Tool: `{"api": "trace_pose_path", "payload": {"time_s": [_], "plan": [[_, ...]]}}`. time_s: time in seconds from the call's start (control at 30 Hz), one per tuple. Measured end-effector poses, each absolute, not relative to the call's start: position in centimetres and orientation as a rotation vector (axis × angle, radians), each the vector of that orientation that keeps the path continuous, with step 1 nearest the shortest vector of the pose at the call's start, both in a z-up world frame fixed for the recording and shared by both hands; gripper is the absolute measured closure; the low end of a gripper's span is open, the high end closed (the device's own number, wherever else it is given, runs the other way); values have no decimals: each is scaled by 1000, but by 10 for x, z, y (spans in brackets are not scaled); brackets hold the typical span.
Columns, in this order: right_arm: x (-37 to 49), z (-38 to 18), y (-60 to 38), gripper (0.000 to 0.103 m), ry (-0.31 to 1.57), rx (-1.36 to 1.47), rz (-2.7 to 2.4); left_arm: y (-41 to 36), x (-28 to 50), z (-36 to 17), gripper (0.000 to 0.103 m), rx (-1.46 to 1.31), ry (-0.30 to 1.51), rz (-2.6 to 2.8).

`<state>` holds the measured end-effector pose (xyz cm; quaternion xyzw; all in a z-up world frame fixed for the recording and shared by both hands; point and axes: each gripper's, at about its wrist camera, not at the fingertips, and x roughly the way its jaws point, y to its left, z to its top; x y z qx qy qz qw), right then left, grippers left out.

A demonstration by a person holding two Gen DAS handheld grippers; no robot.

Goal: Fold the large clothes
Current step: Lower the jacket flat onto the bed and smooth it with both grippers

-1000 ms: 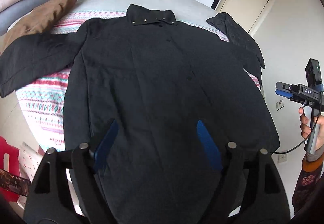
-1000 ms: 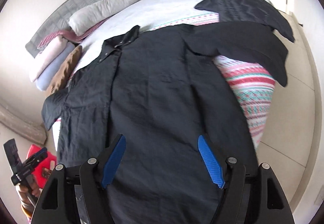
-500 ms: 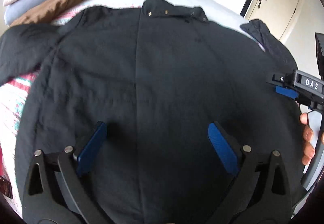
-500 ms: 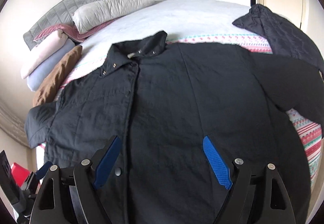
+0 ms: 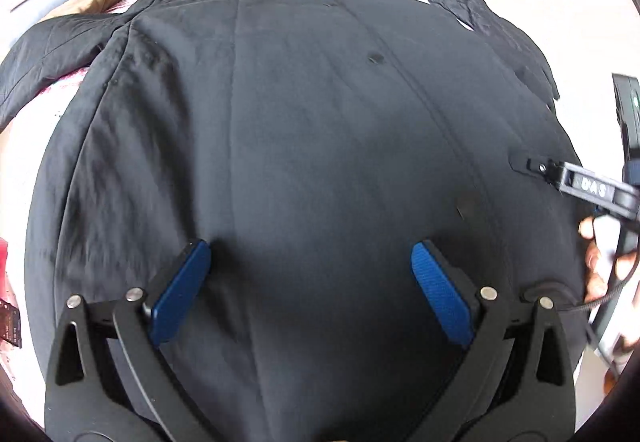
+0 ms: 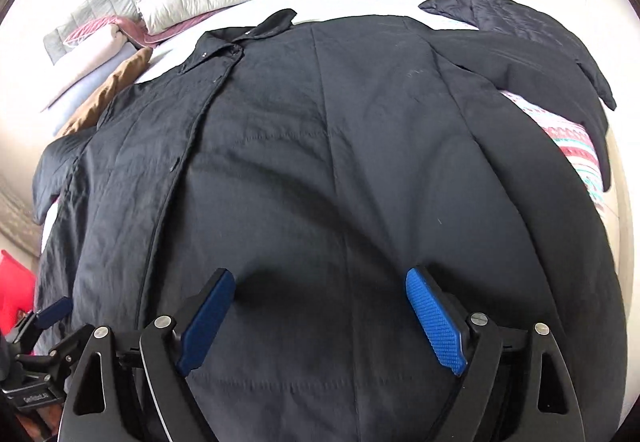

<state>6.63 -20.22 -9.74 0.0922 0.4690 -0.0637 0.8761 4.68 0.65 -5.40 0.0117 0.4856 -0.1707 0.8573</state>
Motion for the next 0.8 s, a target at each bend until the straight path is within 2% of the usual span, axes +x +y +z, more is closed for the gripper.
{"api": "trace_pose_path", "payload": {"time_s": [0.1,0.2,0.33,0.53,0.67,0.8], "plan": [[43,-90,-192,13,1051,124,-183,10,25,-45,3,21,1033,-378],[29,-76,-187,13,1107,188,-144,26,20,-29,3,-77,1061,-410],[20,-46,-189,13,1073,304,-90,52,27,0,3,-162,1033,-403],[50,-6,-187,13,1033,302,-72,115,69,44,3,-294,918,-323],[89,7,-181,13,993,306,-35,180,126,40,3,-457,876,-214],[134,9,-172,13,969,282,-1,257,177,6,3,-644,851,-69]]}}
